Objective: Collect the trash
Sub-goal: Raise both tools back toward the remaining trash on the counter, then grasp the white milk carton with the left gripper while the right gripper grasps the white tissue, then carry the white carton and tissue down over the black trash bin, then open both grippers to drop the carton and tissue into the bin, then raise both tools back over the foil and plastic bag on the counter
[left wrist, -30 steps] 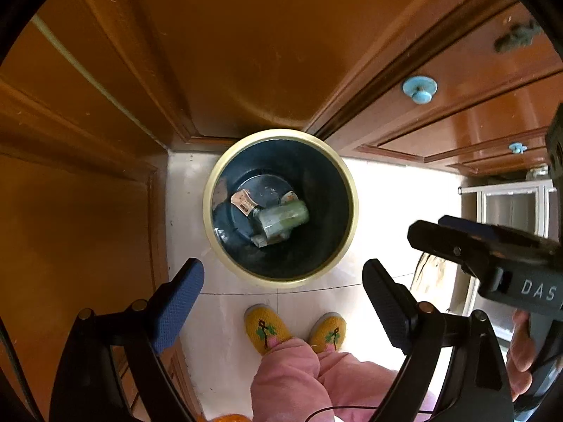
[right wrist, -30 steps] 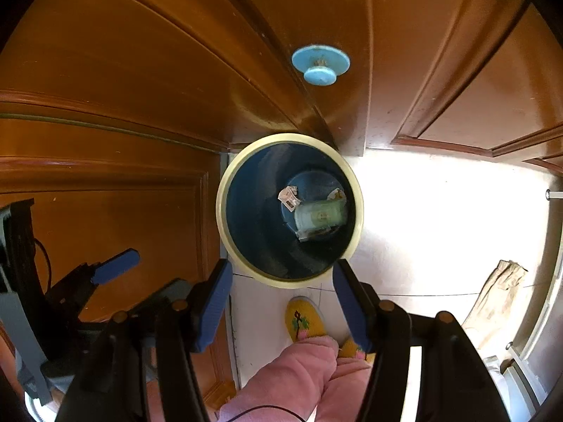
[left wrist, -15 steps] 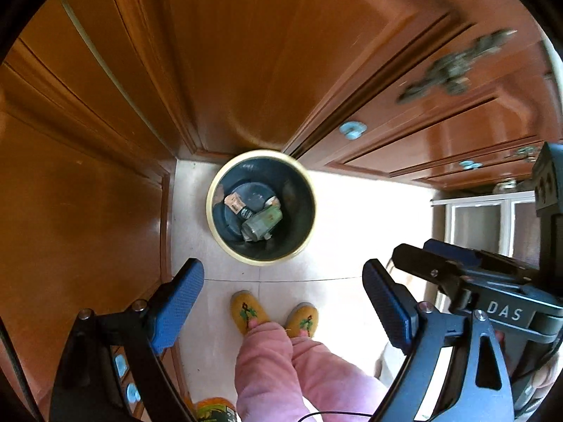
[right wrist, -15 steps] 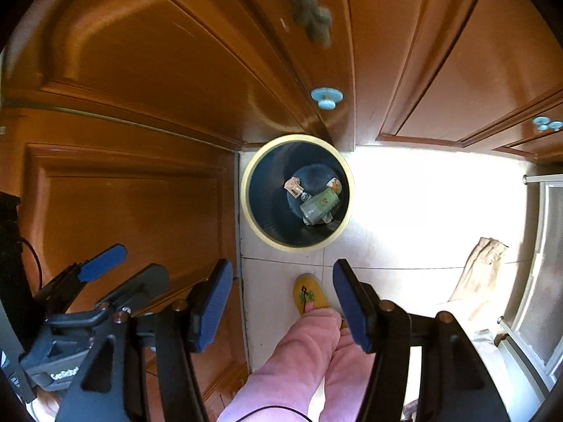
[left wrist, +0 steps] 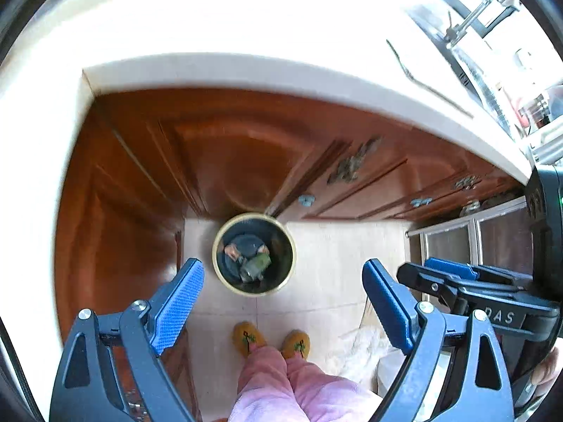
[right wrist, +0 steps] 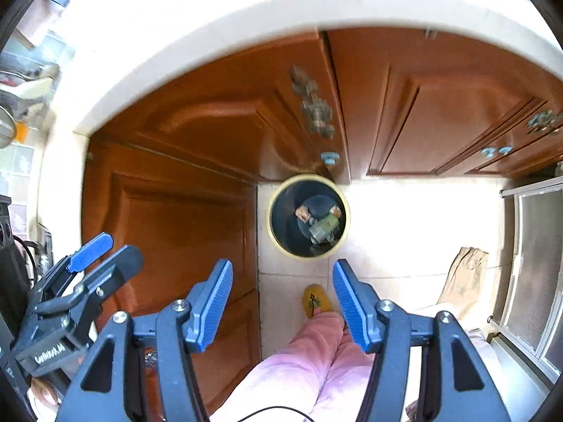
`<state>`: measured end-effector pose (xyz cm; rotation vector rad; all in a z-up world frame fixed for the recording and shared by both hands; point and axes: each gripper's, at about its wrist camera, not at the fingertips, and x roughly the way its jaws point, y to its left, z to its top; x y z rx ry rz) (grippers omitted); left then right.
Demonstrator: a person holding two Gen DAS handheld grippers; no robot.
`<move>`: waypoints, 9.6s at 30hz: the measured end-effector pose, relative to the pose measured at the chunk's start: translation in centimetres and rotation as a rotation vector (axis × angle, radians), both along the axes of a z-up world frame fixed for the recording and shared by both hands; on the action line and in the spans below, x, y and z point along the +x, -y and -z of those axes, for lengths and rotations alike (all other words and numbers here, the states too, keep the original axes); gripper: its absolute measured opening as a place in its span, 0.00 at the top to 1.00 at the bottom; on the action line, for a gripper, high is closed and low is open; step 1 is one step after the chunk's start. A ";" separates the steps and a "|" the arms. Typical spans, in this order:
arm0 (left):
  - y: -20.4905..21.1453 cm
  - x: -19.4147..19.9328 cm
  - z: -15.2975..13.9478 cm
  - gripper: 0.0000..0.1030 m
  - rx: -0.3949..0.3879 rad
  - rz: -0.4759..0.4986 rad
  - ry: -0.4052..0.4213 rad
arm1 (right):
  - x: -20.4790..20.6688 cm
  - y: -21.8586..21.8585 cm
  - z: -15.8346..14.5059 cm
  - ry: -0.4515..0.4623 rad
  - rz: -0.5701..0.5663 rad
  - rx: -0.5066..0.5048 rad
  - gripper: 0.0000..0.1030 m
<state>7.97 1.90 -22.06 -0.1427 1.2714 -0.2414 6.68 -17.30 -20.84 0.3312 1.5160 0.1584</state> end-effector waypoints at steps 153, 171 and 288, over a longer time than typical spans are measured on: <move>1.0 3.7 -11.2 0.66 -0.114 0.061 0.066 | 3.9 -2.0 -13.1 0.332 -0.119 0.033 0.62; 2.7 -0.8 0.2 0.66 -0.072 -0.006 -0.123 | 0.7 -1.0 -1.7 0.108 -0.192 0.033 0.62; 2.0 19.4 -24.8 0.28 0.114 -0.003 0.402 | 19.2 0.7 -23.7 0.536 -0.066 -0.079 0.42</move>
